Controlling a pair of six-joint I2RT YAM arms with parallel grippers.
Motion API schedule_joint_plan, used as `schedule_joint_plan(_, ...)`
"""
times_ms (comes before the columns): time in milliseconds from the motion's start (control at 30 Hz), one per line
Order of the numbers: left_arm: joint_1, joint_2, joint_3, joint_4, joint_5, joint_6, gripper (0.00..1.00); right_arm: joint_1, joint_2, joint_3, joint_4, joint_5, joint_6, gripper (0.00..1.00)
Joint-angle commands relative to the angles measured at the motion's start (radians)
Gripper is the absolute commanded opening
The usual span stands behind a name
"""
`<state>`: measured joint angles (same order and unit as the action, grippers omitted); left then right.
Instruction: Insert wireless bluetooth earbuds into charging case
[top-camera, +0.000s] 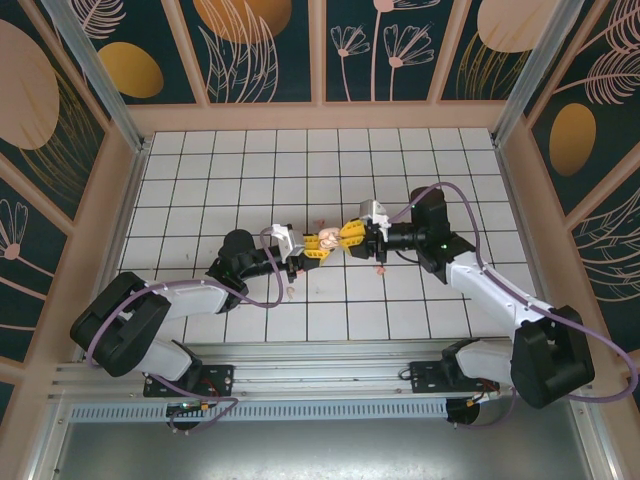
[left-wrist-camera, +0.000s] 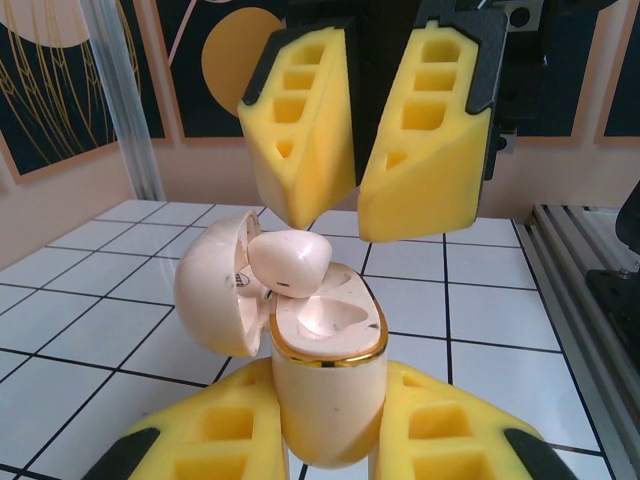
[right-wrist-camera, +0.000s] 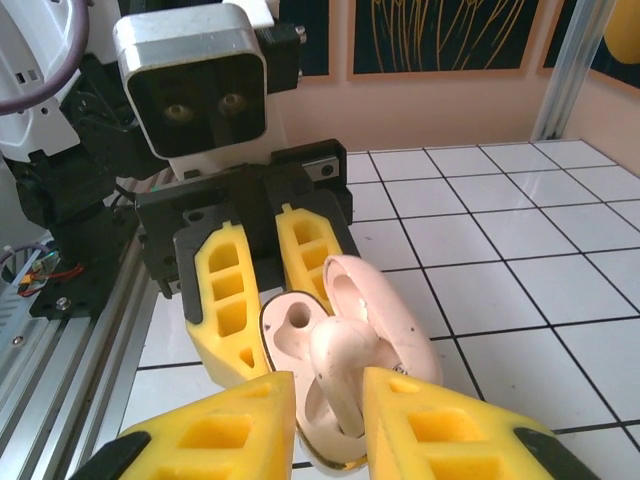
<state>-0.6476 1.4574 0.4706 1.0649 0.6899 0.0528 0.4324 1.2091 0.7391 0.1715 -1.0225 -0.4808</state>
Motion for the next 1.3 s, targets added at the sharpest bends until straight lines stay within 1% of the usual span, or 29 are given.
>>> schedule_joint_plan(0,-0.006,-0.011,0.021,0.027,-0.002,0.022,0.16,0.013,-0.014,0.036,-0.004,0.018,0.018,0.26)
schedule_joint_plan(367,-0.005,-0.025,0.019,0.014,-0.002,0.028,0.16,0.045,0.014,0.05,-0.003,0.024,0.019,0.27)
schedule_joint_plan(600,-0.006,-0.04,0.016,0.007,-0.004,0.03,0.16,0.048,0.034,0.052,-0.01,0.041,0.007,0.27)
schedule_joint_plan(733,-0.005,-0.043,0.016,0.005,-0.001,0.031,0.16,0.048,0.037,0.051,-0.012,0.057,0.007,0.25)
schedule_joint_plan(1033,-0.004,-0.042,0.01,0.004,-0.01,0.034,0.16,0.046,0.017,0.042,-0.002,0.055,0.009,0.12)
schedule_joint_plan(1267,-0.005,-0.039,0.003,-0.005,-0.046,0.034,0.16,0.035,-0.02,0.016,0.045,0.025,0.063,0.11)
